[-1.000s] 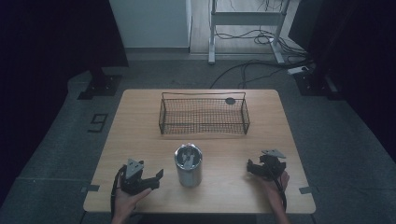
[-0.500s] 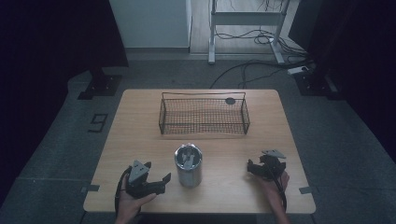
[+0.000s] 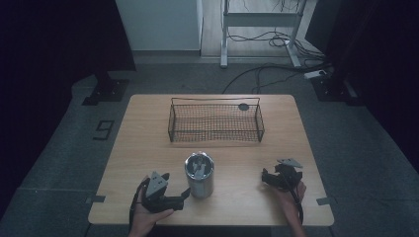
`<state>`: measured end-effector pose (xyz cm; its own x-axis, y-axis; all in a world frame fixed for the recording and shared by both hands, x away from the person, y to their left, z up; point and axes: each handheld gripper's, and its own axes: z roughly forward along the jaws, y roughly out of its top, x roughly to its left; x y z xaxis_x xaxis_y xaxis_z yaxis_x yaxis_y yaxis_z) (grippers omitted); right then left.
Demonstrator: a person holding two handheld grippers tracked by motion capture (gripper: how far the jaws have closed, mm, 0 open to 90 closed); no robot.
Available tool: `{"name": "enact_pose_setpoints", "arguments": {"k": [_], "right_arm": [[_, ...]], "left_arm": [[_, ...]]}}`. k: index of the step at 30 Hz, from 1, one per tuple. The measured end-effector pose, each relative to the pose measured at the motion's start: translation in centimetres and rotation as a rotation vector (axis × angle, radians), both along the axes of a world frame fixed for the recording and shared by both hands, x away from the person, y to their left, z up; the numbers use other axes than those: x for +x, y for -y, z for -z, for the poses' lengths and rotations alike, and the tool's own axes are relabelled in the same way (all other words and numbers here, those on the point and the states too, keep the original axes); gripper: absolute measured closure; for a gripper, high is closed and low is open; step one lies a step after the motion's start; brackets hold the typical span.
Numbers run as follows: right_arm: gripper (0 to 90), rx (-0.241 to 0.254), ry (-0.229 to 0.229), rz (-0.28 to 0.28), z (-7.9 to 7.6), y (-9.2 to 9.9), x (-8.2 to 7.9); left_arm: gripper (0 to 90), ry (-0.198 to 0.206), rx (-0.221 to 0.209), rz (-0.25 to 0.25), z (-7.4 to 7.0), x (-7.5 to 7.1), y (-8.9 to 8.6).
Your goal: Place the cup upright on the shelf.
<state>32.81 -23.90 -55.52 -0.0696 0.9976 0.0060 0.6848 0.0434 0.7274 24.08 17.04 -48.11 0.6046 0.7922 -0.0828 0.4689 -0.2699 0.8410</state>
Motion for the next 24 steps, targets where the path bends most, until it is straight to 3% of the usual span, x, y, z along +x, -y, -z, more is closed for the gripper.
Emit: {"name": "enact_pose_setpoints", "arguments": {"k": [9,24], "right_arm": [[7.5,0.000,0.001,0.001,0.0,0.0,0.0],[7.8,-0.001,0.001,0.002,0.0,0.0,0.0]], "left_arm": [[1.8,0.010,0.015,0.045,0.3,-0.1,1.7],[0.0,0.045,-0.015,0.079,0.3,1.4,3.8]]}}
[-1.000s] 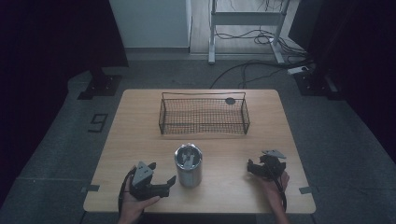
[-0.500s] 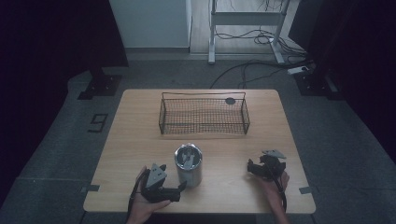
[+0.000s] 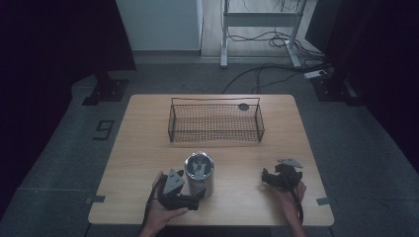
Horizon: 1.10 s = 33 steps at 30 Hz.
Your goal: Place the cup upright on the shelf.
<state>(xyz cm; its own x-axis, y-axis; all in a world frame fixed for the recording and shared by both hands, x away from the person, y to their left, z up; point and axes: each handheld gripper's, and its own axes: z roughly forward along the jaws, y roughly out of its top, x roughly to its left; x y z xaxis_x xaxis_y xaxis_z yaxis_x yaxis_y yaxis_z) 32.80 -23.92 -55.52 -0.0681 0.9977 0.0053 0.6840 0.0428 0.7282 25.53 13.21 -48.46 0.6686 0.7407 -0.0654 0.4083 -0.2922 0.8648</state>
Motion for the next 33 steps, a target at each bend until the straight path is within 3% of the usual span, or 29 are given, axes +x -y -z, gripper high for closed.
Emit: {"name": "enact_pose_setpoints", "arguments": {"k": [7,11,12,25,33], "right_arm": [[7.8,0.001,0.001,0.001,0.0,0.0,0.0],[7.9,0.001,0.001,0.002,0.0,0.0,0.0],[7.9,0.001,0.001,0.002,0.0,0.0,0.0],[8.3,0.000,0.002,0.006,0.0,0.0,0.0],[8.7,-0.002,0.004,0.005,0.0,0.0,0.0]], "left_arm": [[0.0,0.019,0.004,0.003,-0.4,1.0,1.0],[0.0,0.021,0.004,-0.009,0.1,1.7,1.2],[0.0,0.023,-0.014,0.008,0.3,2.0,1.1],[3.0,0.051,0.015,0.005,0.8,2.9,2.3],[3.9,0.052,0.022,0.037,0.7,3.0,2.1]]}}
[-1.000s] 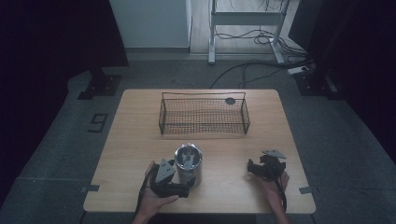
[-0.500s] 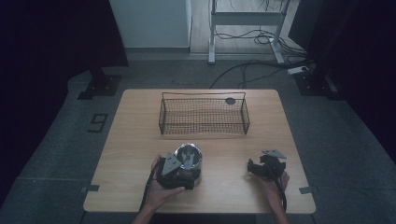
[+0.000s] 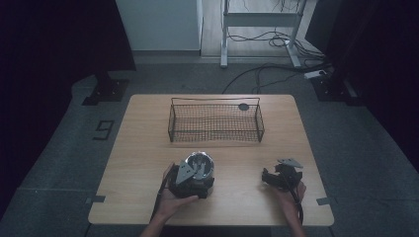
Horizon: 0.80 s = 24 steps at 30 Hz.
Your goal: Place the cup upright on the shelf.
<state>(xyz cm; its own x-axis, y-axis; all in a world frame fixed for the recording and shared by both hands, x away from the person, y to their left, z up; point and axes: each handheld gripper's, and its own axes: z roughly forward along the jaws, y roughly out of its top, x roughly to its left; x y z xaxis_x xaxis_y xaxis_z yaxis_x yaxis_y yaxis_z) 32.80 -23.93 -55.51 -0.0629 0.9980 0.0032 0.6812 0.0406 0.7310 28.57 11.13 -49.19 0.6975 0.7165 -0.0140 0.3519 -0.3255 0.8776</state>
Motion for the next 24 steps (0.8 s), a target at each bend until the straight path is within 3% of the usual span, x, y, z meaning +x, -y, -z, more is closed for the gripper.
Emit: {"name": "enact_pose_setpoints", "arguments": {"k": [8,24], "right_arm": [[8.9,0.000,0.000,0.000,0.0,0.0,0.0],[9.4,0.002,0.001,-0.001,0.0,0.0,0.0]], "left_arm": [[4.0,-0.002,-0.010,0.004,0.0,-0.1,-0.2],[4.0,0.038,-0.040,-0.009,-1.4,-0.9,-1.1]]}}
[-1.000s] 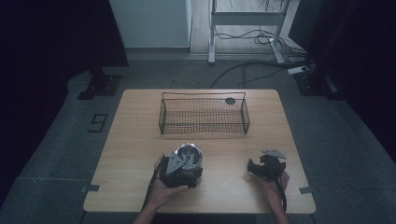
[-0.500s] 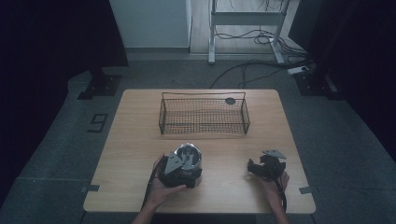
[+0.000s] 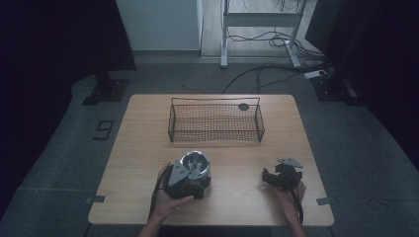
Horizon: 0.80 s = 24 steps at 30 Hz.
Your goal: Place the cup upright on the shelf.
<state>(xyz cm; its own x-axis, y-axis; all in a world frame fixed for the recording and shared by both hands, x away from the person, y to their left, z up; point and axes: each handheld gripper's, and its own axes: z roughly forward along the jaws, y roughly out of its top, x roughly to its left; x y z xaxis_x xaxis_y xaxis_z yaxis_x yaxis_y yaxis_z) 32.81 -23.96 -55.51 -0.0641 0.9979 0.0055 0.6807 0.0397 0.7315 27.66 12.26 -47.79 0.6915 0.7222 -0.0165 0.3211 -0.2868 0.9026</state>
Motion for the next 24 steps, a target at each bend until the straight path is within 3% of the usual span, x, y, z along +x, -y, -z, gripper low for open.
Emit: {"name": "enact_pose_setpoints", "arguments": {"k": [8,14,18,24], "right_arm": [[10.1,-0.001,0.003,0.000,0.0,0.0,0.0],[11.2,0.002,0.005,-0.004,0.0,0.0,0.0],[11.6,0.003,0.005,-0.005,0.0,-0.1,-0.1],[12.3,0.004,0.007,-0.008,0.0,0.0,-0.1]], "left_arm": [[4.0,0.018,-0.007,-0.028,-1.1,-0.3,-0.1],[4.1,0.014,-0.033,-0.053,-1.9,0.7,0.2],[4.0,0.022,-0.011,-0.104,-2.1,1.4,0.2],[4.0,-0.003,-0.007,-0.149,-2.3,2.2,-0.2]]}}
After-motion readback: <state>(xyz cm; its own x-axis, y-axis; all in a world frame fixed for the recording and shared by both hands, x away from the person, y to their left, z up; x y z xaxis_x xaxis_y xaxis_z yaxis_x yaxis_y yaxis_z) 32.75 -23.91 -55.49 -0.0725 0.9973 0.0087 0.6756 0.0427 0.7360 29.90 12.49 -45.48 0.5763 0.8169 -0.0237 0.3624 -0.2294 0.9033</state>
